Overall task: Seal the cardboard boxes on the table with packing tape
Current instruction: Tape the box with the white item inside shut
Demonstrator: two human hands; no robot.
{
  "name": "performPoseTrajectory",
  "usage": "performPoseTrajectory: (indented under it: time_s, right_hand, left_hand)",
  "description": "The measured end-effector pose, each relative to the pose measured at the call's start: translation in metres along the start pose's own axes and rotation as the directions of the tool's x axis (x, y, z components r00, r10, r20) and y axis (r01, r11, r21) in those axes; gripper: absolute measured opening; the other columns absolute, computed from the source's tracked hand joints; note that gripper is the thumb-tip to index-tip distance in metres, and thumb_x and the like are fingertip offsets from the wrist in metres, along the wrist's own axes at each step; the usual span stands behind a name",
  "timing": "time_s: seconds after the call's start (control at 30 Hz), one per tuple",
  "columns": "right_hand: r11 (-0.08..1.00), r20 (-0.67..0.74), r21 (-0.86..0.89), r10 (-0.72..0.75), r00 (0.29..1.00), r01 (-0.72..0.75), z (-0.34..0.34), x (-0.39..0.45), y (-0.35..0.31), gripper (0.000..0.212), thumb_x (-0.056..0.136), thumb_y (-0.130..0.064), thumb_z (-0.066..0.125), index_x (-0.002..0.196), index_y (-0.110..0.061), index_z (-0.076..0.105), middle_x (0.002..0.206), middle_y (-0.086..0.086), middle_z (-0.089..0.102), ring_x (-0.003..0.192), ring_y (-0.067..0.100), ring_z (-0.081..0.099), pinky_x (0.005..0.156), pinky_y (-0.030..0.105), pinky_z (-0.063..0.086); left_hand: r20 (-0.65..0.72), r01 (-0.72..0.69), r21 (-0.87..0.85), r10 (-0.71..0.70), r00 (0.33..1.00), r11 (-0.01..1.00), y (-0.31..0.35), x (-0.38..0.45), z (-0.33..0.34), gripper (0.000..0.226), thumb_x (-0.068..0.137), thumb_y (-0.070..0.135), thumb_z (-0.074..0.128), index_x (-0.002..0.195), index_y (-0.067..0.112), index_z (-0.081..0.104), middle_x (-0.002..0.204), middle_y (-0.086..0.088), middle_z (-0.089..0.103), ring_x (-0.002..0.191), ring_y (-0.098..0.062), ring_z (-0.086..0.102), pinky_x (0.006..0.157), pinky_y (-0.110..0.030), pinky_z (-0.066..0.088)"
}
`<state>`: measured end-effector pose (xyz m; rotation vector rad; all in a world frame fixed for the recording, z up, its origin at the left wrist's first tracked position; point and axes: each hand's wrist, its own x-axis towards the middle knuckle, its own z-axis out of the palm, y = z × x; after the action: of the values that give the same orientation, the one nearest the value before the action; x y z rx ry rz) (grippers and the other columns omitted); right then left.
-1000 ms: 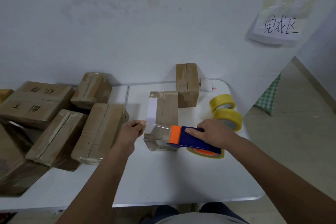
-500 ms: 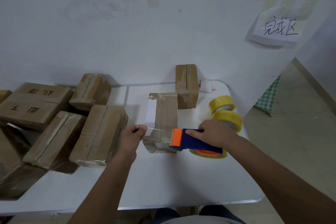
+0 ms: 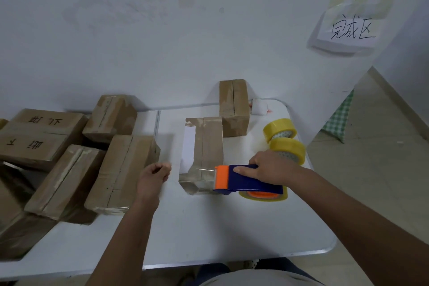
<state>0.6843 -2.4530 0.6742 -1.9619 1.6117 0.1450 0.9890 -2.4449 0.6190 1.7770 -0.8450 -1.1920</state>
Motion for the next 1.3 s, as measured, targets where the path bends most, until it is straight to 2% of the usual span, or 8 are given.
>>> performPoseTrajectory:
  time_s: [0.1, 0.2, 0.33, 0.5, 0.7, 1.1, 1.2, 1.3]
  right_hand:
    - [0.999, -0.012, -0.042, -0.019, 1.000, 0.019, -0.003, -0.001, 0.006, 0.067, 0.085, -0.077, 0.036, 0.086, -0.017, 0.067, 0.077, 0.000, 0.067, 0.068, 0.011, 0.062, 0.057, 0.020, 0.042]
    - [1.000, 0.008, -0.028, -0.011, 1.000, 0.012, -0.005, 0.002, 0.012, 0.066, 0.086, -0.075, 0.037, 0.082, -0.016, 0.066, 0.072, 0.000, 0.066, 0.064, 0.011, 0.061, 0.055, 0.019, 0.040]
    - [0.996, -0.018, -0.091, -0.001, 1.000, -0.001, -0.002, 0.001, 0.027, 0.065, 0.084, -0.078, 0.036, 0.074, -0.019, 0.062, 0.067, -0.002, 0.063, 0.063, 0.013, 0.061, 0.060, 0.024, 0.045]
    - [0.993, -0.049, -0.105, 0.040, 0.998, -0.045, 0.003, 0.007, 0.035, 0.068, 0.083, -0.080, 0.034, 0.072, -0.020, 0.063, 0.067, -0.002, 0.063, 0.064, 0.013, 0.062, 0.064, 0.027, 0.048]
    - [0.996, -0.076, -0.085, 0.031, 0.997, -0.038, 0.010, 0.005, 0.034, 0.066, 0.085, -0.079, 0.029, 0.061, -0.024, 0.056, 0.058, -0.004, 0.056, 0.059, 0.010, 0.056, 0.062, 0.025, 0.044]
    - [0.990, -0.084, -0.129, 0.039, 0.996, -0.050, 0.013, 0.012, 0.034, 0.066, 0.085, -0.079, 0.027, 0.066, -0.024, 0.059, 0.063, -0.004, 0.061, 0.063, 0.011, 0.060, 0.066, 0.027, 0.049]
    - [0.985, -0.064, -0.162, 0.055, 0.996, -0.065, 0.015, 0.016, 0.034, 0.066, 0.086, -0.078, 0.028, 0.068, -0.023, 0.060, 0.064, -0.003, 0.061, 0.062, 0.010, 0.059, 0.059, 0.023, 0.042]
    - [0.974, -0.059, -0.212, 0.071, 0.996, -0.082, 0.019, 0.019, 0.032, 0.067, 0.086, -0.079, 0.026, 0.069, -0.022, 0.058, 0.064, -0.003, 0.059, 0.062, 0.010, 0.057, 0.059, 0.023, 0.042]
  left_hand:
    - [0.000, 0.015, 0.032, -0.015, 1.000, 0.999, -0.005, 0.002, -0.011, 0.014, 0.095, 0.018, 0.064, 0.091, 0.005, 0.066, 0.074, -0.001, 0.055, 0.076, -0.015, 0.049, 0.071, -0.022, 0.042]
    - [-0.051, 0.023, 0.007, -0.023, 0.998, 1.000, -0.009, 0.002, -0.018, 0.017, 0.095, 0.017, 0.064, 0.098, 0.001, 0.069, 0.084, -0.008, 0.059, 0.080, -0.019, 0.052, 0.077, -0.027, 0.045]
    - [-0.080, 0.029, 0.032, -0.027, 0.996, 0.999, -0.015, 0.002, -0.024, 0.017, 0.096, 0.019, 0.063, 0.100, 0.005, 0.070, 0.086, -0.008, 0.061, 0.075, -0.014, 0.053, 0.069, -0.021, 0.045]
    - [-0.043, 0.109, -0.081, -0.112, 0.993, 0.991, -0.023, 0.001, -0.018, 0.019, 0.096, 0.013, 0.062, 0.107, -0.001, 0.068, 0.090, -0.010, 0.062, 0.085, -0.019, 0.054, 0.083, -0.028, 0.048]
    - [-0.069, 0.162, -0.128, -0.172, 0.983, 0.978, -0.036, -0.004, -0.020, 0.010, 0.094, 0.015, 0.065, 0.098, 0.006, 0.067, 0.086, -0.006, 0.063, 0.083, -0.016, 0.058, 0.080, -0.027, 0.048]
    - [-0.113, 0.106, -0.039, -0.110, 0.988, 0.994, -0.040, -0.005, -0.015, 0.010, 0.093, 0.024, 0.068, 0.096, 0.015, 0.067, 0.089, 0.000, 0.065, 0.084, -0.016, 0.058, 0.072, -0.026, 0.047]
    - [-0.112, 0.118, 0.001, -0.118, 0.987, 0.993, -0.040, -0.005, -0.010, 0.018, 0.089, 0.032, 0.071, 0.095, 0.016, 0.066, 0.093, 0.000, 0.066, 0.090, -0.018, 0.059, 0.078, -0.029, 0.049]
    - [-0.059, 0.161, 0.098, -0.156, 0.986, 0.982, -0.039, -0.004, -0.001, 0.045, 0.083, 0.047, 0.075, 0.107, 0.011, 0.061, 0.103, -0.002, 0.064, 0.100, -0.019, 0.059, 0.089, -0.036, 0.048]
